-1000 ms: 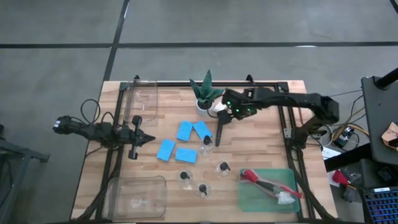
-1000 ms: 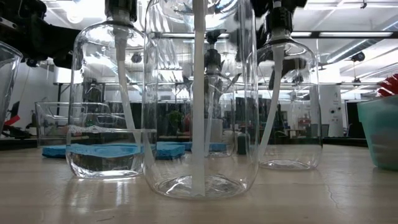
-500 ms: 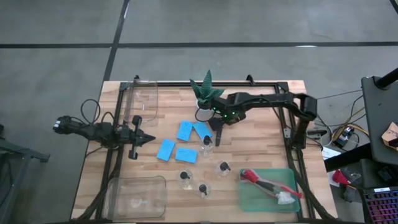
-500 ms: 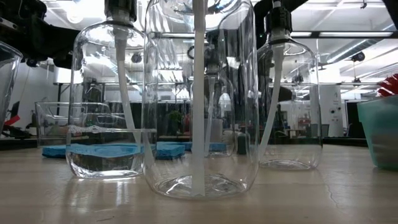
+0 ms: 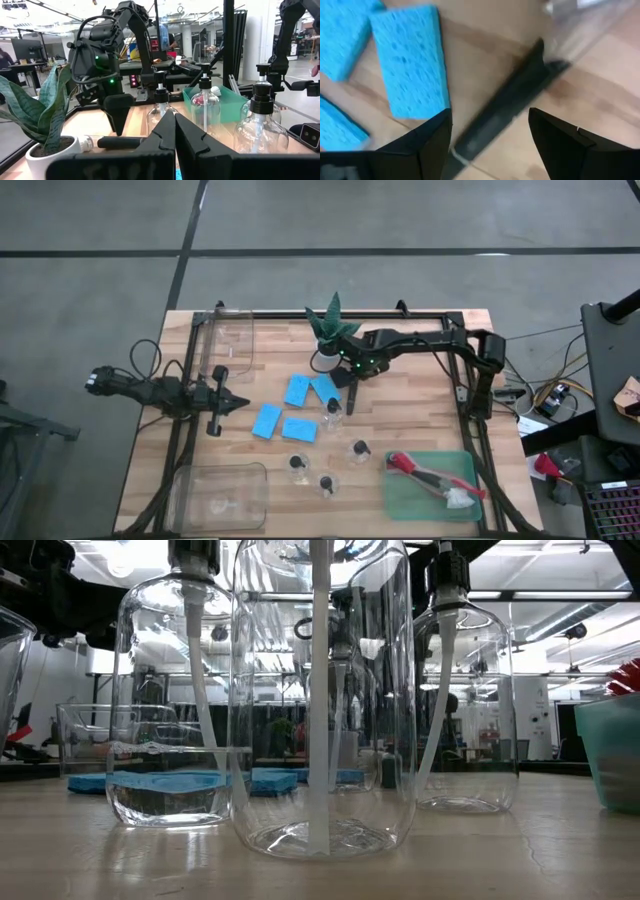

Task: Pick & Place Kitchen Sink Supplies
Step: Put the black dish brush into the green bin

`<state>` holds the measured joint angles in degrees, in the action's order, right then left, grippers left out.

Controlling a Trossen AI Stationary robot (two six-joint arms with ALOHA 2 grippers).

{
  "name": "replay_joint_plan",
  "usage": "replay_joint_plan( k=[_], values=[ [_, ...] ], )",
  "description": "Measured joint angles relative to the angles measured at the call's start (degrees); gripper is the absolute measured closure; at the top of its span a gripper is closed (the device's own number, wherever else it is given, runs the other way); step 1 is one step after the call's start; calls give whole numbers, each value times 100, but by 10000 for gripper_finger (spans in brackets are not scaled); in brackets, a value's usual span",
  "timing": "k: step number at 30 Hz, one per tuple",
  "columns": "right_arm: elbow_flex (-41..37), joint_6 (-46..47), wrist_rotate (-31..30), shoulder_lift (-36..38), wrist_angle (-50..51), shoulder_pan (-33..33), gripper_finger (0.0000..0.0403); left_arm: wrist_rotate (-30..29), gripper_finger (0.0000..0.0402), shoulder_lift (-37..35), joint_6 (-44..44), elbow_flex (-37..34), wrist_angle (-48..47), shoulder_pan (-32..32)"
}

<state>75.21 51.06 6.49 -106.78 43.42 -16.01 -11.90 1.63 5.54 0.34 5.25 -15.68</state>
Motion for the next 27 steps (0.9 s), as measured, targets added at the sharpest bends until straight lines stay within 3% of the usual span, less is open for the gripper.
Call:
replay_joint_plan(
  k=[21,27],
  values=[
    [-119,124,-179,-11,180,322,159,2,401,2,0,0,-19,0],
    [-132,404,-541,-11,126,504,157,2,401,2,0,0,-19,0]
  ],
)
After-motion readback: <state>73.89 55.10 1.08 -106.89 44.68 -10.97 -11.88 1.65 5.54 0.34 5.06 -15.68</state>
